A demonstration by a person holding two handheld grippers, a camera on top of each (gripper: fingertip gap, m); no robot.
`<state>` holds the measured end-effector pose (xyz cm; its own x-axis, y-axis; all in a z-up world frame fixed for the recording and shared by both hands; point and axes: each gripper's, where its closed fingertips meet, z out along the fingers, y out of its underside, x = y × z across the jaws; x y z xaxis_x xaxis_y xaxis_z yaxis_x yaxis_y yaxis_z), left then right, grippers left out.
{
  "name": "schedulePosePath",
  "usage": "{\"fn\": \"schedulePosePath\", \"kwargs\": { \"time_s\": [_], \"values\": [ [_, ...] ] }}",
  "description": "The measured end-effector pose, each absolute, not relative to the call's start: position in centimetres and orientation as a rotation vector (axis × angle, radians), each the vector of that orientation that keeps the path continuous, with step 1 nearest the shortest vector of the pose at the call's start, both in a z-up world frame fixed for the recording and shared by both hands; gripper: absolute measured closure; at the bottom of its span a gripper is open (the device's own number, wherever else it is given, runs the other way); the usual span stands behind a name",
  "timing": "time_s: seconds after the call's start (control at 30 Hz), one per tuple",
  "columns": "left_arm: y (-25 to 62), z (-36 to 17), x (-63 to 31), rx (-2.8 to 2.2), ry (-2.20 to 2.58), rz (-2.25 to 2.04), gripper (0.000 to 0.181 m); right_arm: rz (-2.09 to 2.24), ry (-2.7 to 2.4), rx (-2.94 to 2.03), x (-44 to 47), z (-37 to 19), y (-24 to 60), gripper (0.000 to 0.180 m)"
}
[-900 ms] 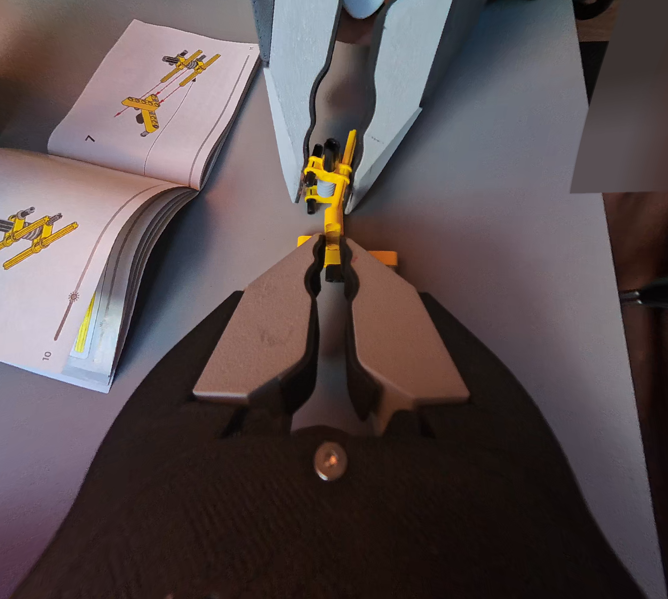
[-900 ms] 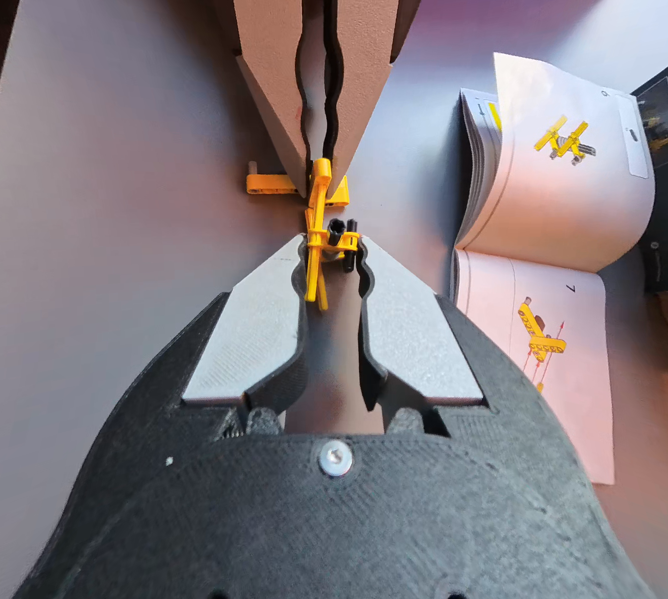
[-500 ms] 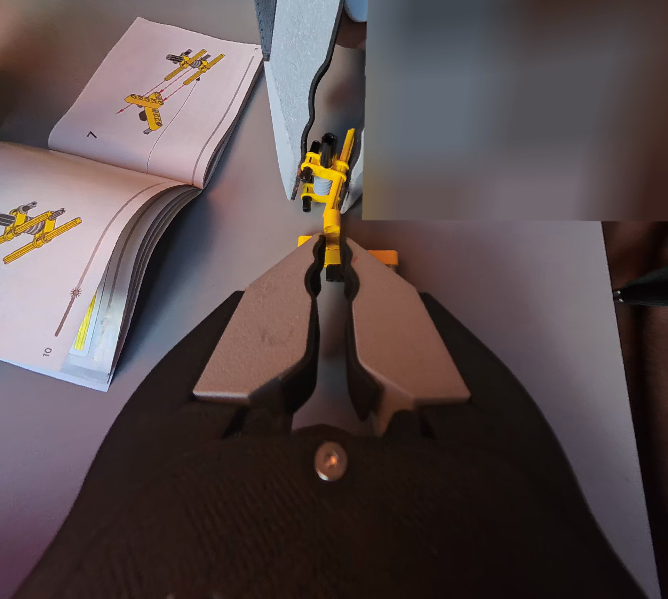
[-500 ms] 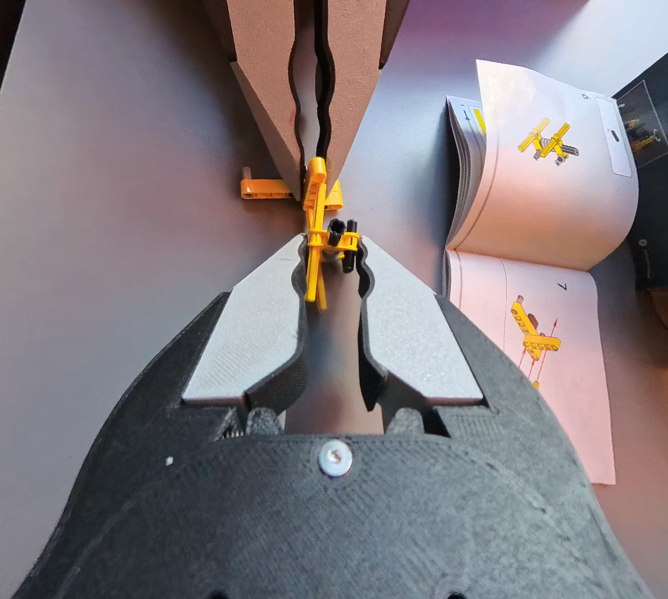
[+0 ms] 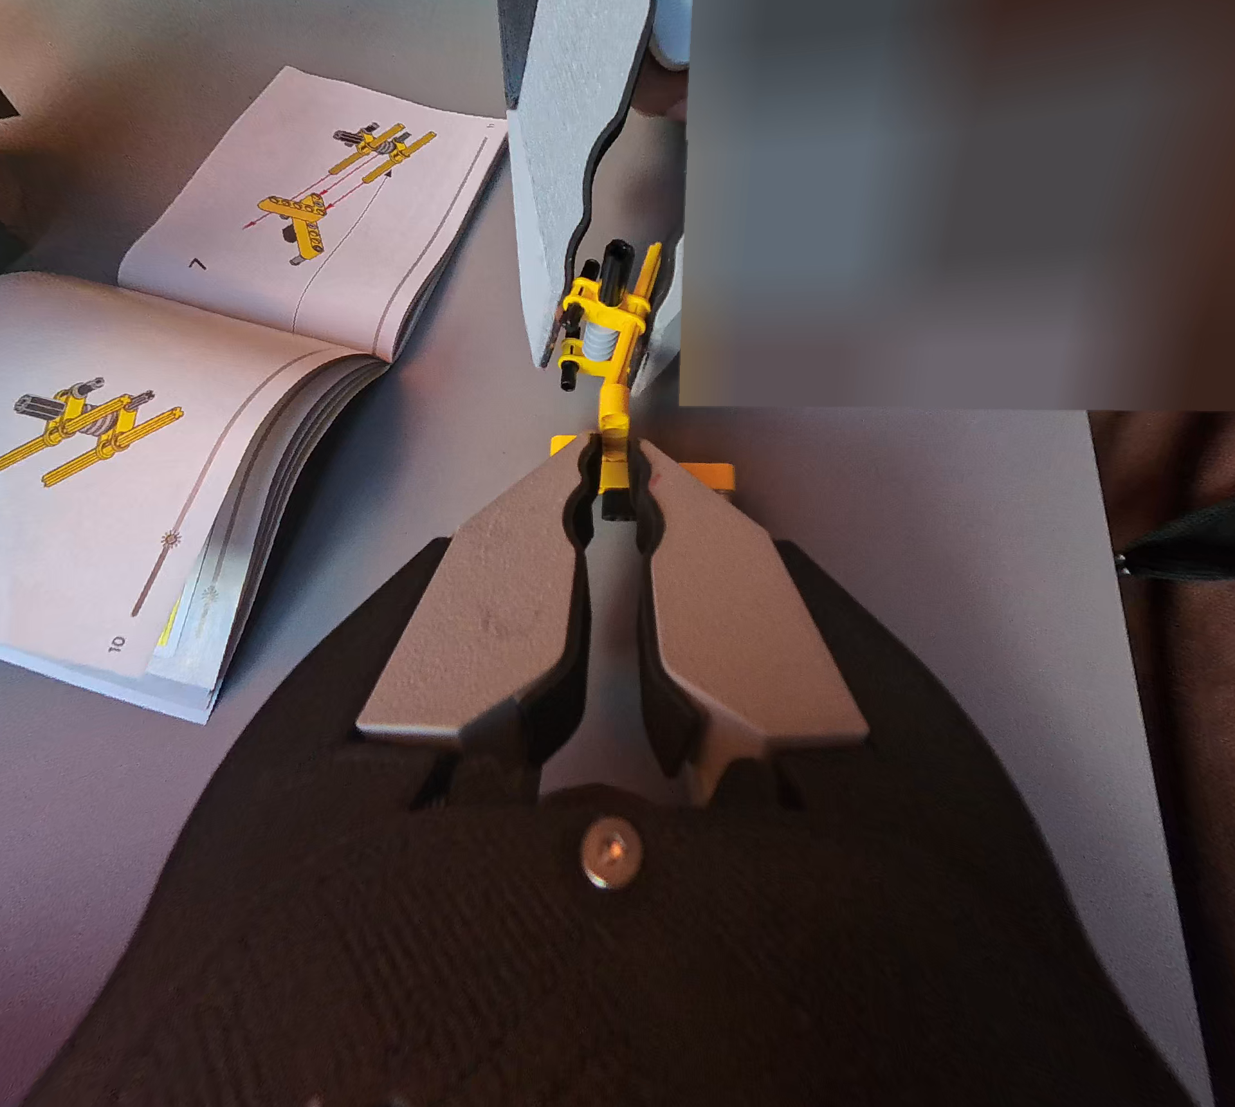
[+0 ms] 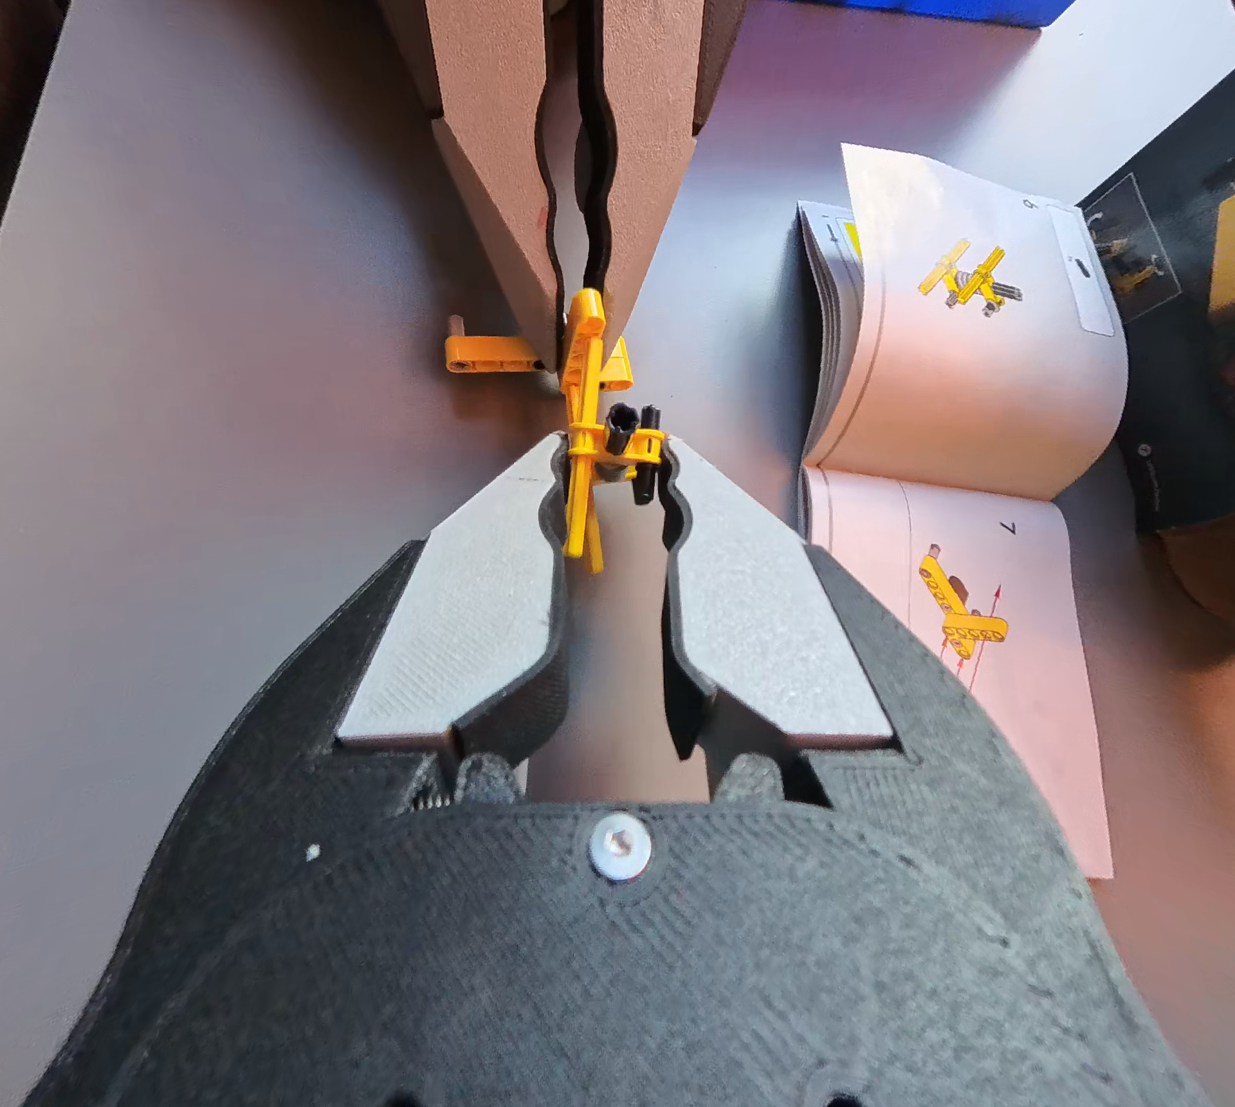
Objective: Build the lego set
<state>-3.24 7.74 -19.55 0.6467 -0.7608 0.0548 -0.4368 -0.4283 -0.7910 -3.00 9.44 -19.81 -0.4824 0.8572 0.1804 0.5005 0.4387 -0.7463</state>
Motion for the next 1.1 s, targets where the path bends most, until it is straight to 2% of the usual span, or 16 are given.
{"fn": "schedulePosePath", "kwargs": {
  "time_s": [1.1],
  "values": [
    [7.61,-19.61,-2.89,-2.075,0.955,-0.53,0.176,0.807,-2.177,-1.067,-2.9,-20.21,9.15,0.157]
  ]
}}
